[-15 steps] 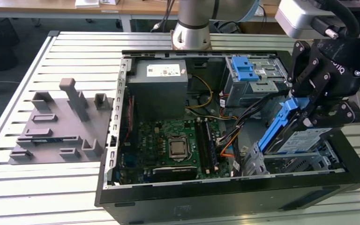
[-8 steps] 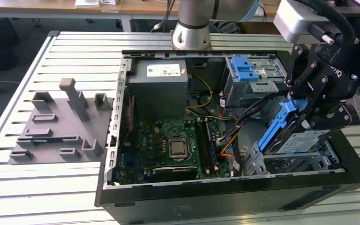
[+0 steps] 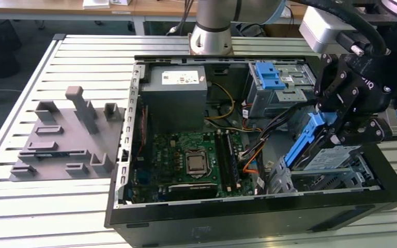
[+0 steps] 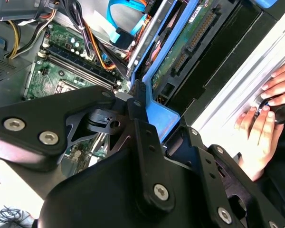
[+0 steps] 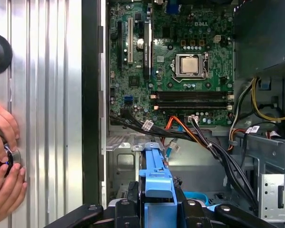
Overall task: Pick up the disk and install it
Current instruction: 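Insert the disk into the insertion slot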
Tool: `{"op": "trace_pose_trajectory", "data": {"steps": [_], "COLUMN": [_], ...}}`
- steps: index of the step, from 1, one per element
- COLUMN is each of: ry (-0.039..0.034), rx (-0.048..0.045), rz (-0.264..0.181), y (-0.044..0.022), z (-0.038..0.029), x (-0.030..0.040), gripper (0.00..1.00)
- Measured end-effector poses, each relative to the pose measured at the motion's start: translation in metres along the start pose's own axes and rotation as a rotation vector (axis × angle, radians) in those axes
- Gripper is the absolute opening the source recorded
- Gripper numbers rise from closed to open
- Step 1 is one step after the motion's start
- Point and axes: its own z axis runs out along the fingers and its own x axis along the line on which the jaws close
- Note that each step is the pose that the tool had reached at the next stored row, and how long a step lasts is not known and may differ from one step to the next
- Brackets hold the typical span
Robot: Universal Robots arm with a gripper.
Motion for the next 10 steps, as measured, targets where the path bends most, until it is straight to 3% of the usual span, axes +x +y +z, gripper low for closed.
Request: {"op": "trace_pose_trajectory", "data": {"steps": [10], "ry": [0.0000], "rx": [0.0000], "rz": [0.000], "y": [0.0000], "z": [0.0097], "x": [0.0000], "gripper": [0.36]}}
